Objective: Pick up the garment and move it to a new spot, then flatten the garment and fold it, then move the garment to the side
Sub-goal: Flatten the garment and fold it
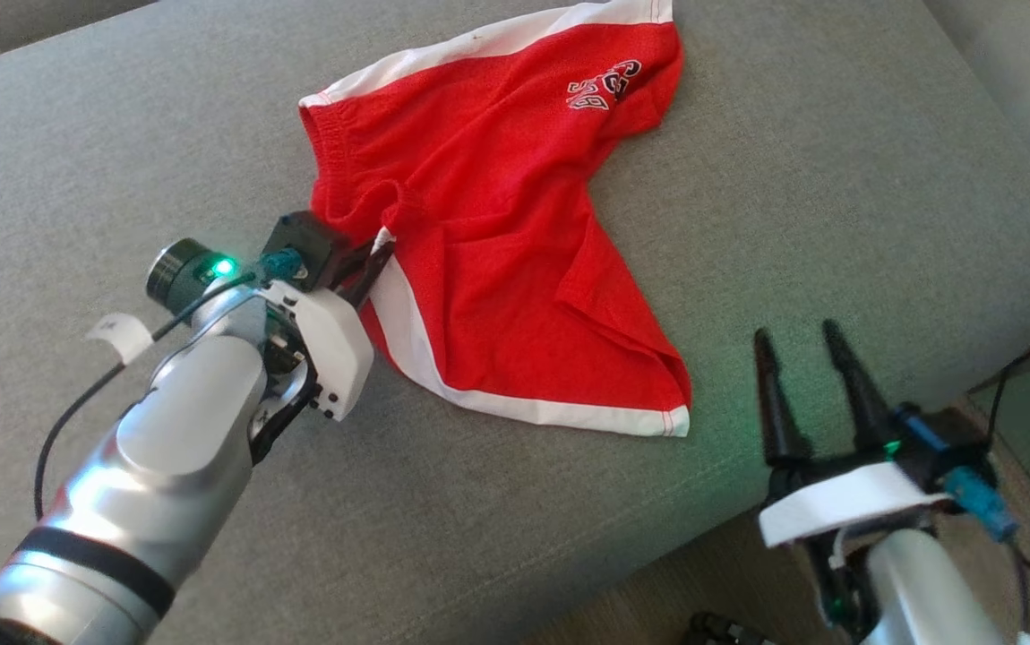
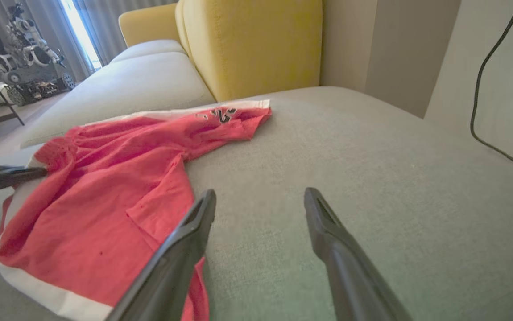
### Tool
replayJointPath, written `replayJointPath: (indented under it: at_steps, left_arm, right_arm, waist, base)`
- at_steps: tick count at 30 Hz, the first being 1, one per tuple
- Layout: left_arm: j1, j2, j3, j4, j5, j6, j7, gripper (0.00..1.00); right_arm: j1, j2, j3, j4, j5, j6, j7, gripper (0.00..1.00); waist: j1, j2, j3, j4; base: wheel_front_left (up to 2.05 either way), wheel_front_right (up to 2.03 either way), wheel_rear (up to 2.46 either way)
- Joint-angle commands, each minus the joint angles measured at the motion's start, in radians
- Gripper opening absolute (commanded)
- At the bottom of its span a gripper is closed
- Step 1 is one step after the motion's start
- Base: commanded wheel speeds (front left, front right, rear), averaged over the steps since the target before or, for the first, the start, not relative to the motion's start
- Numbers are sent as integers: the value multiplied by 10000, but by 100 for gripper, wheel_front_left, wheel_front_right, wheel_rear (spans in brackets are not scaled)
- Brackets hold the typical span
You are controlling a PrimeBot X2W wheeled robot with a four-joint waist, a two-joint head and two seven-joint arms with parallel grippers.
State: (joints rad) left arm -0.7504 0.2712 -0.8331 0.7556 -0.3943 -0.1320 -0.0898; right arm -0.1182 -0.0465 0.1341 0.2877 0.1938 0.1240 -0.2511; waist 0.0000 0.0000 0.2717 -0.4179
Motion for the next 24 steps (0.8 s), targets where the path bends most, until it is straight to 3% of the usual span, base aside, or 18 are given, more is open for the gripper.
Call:
replayJointPath:
  at_steps: [1, 11, 24]
  left_arm:
    - [-671, 355, 212, -206, -162, 14, -90, 0]
    - [-814, 715, 78, -216, -717, 14, -337, 0]
    - [-872, 572, -22, -114, -805, 45, -576, 0]
  right_arm:
    - [-94, -38, 416, -24, 33, 67, -77, 100]
    - [97, -38, 1414, 1130, 578, 67, 906, 100]
    - [-250, -37, 1912, 2241, 1857, 67, 1442, 100]
  waist:
    - [0, 0, -36, 20]
    - [0, 0, -228, 84]
    - [0, 0, -366, 324]
  base:
    - [0, 0, 0]
    - [0, 0, 0]
    - [0, 0, 0]
